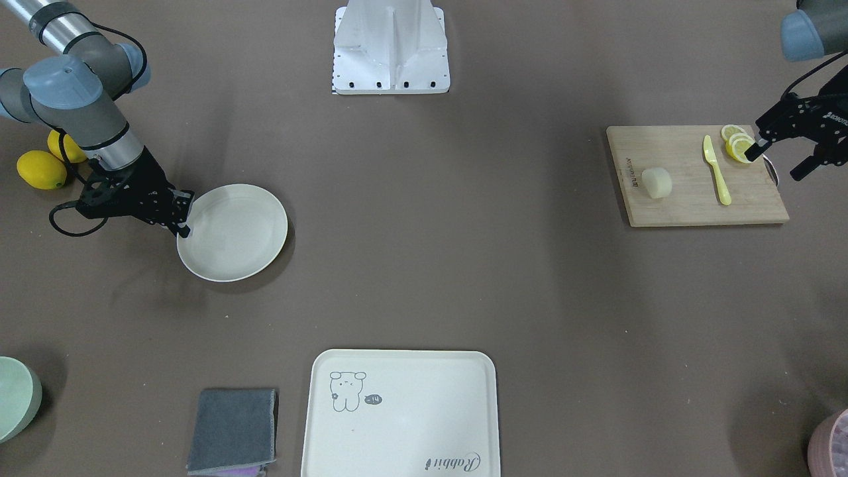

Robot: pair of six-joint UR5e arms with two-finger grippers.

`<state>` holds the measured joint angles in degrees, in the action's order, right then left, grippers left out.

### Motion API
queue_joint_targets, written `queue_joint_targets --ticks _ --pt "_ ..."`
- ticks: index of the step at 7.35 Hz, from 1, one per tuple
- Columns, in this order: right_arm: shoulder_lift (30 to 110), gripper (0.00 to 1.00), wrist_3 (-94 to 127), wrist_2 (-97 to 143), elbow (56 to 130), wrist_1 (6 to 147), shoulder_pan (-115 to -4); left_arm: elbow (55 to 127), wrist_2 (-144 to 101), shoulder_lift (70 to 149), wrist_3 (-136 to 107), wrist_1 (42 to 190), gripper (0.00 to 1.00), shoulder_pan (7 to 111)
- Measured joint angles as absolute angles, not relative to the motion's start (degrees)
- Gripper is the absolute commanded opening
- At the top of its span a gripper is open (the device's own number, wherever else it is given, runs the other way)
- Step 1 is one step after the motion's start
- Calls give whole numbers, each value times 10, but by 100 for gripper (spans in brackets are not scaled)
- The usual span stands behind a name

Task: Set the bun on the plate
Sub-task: 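Push the white plate with the right gripper toward the table center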

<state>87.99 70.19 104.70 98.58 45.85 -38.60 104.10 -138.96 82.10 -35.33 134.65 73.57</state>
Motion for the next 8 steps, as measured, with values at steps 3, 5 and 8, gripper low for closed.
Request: queue_joint_targets --ticks 3,5,8 --pt "865 0 765 1045 1039 479 -376 1041 -1390 821 -354 1346 97 736" --pt "809 0 828 1004 1060 532 -339 1041 -1390 820 -354 1346 97 736" --pt "679 0 932 881 1058 681 -226 1041 -1390 820 -354 1346 97 737"
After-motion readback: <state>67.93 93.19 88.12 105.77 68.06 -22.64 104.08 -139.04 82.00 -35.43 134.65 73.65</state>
